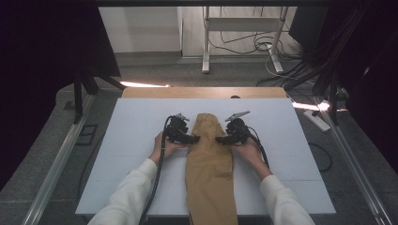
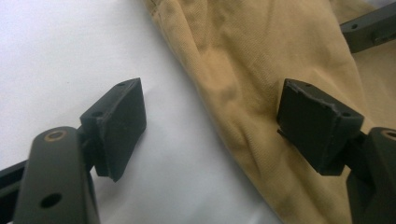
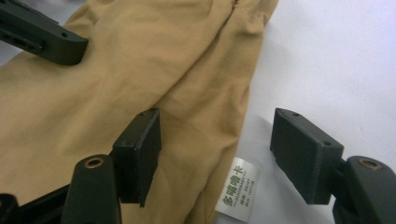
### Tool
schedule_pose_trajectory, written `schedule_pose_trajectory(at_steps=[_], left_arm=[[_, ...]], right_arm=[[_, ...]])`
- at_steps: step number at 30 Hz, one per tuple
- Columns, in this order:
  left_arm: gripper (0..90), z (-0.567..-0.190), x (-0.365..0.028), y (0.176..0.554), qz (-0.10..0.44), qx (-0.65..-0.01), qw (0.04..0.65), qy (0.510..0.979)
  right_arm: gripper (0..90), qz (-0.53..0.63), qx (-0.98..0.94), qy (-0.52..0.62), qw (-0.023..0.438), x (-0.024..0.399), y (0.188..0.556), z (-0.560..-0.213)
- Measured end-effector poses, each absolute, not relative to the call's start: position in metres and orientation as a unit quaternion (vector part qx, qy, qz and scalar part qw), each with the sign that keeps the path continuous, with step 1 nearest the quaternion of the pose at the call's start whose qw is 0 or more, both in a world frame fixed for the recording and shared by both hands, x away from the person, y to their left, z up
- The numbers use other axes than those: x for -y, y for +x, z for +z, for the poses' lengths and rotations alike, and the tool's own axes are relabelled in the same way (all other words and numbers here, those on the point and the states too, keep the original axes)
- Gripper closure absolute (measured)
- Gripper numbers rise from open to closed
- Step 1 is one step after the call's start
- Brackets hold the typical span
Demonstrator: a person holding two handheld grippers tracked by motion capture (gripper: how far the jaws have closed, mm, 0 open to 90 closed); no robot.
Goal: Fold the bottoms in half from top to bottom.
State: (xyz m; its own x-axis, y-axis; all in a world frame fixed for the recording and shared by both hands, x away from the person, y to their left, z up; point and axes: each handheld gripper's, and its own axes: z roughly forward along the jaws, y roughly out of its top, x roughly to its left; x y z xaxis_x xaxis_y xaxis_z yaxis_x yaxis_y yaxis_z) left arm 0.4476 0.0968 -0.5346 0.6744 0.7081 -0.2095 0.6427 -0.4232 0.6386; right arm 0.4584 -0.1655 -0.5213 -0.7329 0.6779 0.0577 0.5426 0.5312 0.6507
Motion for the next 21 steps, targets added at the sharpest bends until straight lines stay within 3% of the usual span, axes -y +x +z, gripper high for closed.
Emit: schedule_pose_trajectory(at_steps=[2,5,10,14,21], left_arm=[[25.1,-0.5346,-0.0970,0.4470,0.040,-0.400,0.360,0.842],[35.5,-0.5340,-0.0963,0.4450,0.031,-0.393,0.364,0.844],[55.2,-0.5341,-0.0948,0.4419,0.017,-0.384,0.369,0.846],[70.7,-0.5343,-0.0947,0.4410,0.011,-0.378,0.368,0.849],[80.8,-0.5334,-0.0960,0.4408,0.009,-0.374,0.371,0.850]], right_arm=[[35.8,0.334,-0.871,0.347,0.100,0.1648,0.4581,-0.5214],[43.3,0.338,-0.874,0.337,0.094,0.1639,0.4569,-0.5212],[65.8,0.339,-0.878,0.326,0.085,0.1631,0.4550,-0.5199],[77.9,0.340,-0.879,0.325,0.079,0.1643,0.4544,-0.5195],[82.0,0.339,-0.884,0.310,0.090,0.1623,0.4522,-0.5182]])
